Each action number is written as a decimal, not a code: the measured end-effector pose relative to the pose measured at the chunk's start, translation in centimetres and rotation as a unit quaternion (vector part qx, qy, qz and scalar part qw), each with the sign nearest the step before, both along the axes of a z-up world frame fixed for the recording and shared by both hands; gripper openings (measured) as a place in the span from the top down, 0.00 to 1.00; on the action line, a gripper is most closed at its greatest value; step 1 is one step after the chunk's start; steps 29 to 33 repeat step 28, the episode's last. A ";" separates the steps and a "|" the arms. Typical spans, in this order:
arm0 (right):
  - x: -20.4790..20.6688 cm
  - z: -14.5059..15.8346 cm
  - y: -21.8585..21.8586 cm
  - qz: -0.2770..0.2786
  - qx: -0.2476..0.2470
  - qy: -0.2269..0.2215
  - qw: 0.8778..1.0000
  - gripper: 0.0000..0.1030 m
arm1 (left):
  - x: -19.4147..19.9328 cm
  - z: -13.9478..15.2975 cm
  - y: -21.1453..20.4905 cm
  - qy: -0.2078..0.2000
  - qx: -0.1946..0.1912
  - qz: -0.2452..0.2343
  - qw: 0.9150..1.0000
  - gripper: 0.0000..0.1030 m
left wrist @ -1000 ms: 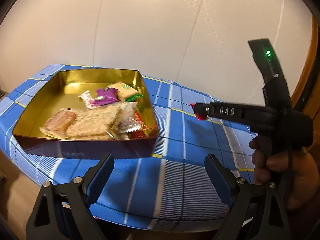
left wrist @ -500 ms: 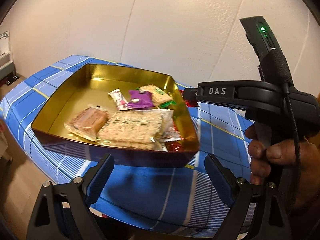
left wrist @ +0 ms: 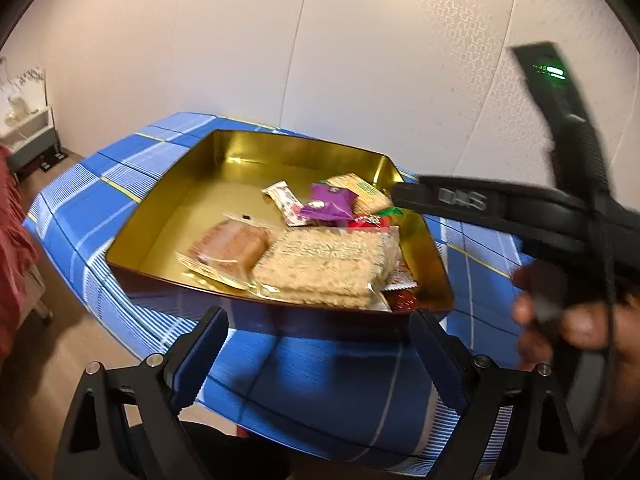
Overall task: Organize snacks
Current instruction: 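Carry the red candy into the gold tin and open the right gripper, then withdraw the empty right tool from the gold tin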
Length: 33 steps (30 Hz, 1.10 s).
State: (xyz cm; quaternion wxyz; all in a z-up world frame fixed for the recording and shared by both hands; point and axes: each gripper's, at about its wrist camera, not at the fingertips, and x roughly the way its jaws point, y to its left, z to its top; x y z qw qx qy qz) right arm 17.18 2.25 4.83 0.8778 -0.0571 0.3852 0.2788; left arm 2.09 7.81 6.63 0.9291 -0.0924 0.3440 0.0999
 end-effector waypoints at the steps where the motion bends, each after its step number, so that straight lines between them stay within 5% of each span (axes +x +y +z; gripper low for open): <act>1: -0.5 0.3 -0.5 -0.009 0.002 -0.008 1.000 0.58 | 0.0 0.1 -0.1 -0.002 0.008 0.001 1.000 0.07; 3: -1.7 0.8 -1.7 -0.039 -0.008 -0.032 0.999 0.57 | -0.1 0.2 -0.2 -0.006 0.022 0.006 1.000 0.00; 9: -5.0 1.5 -5.8 -0.116 -0.044 -0.075 0.989 0.56 | -1.2 0.8 -0.9 -0.012 0.062 0.030 0.998 0.00; 14: -7.4 0.5 -8.0 -0.160 -0.063 -0.081 0.982 0.56 | -2.2 0.5 -0.1 -0.008 0.047 0.056 0.997 0.00; 25: -11.4 -1.2 -10.4 -0.178 -0.052 -0.073 0.980 0.56 | -4.0 1.1 -1.2 -0.027 0.143 0.104 0.984 0.03; 33: -11.8 -1.5 -10.6 -0.179 -0.051 -0.069 0.980 0.56 | -4.2 1.4 -1.7 -0.031 0.138 0.100 0.985 0.03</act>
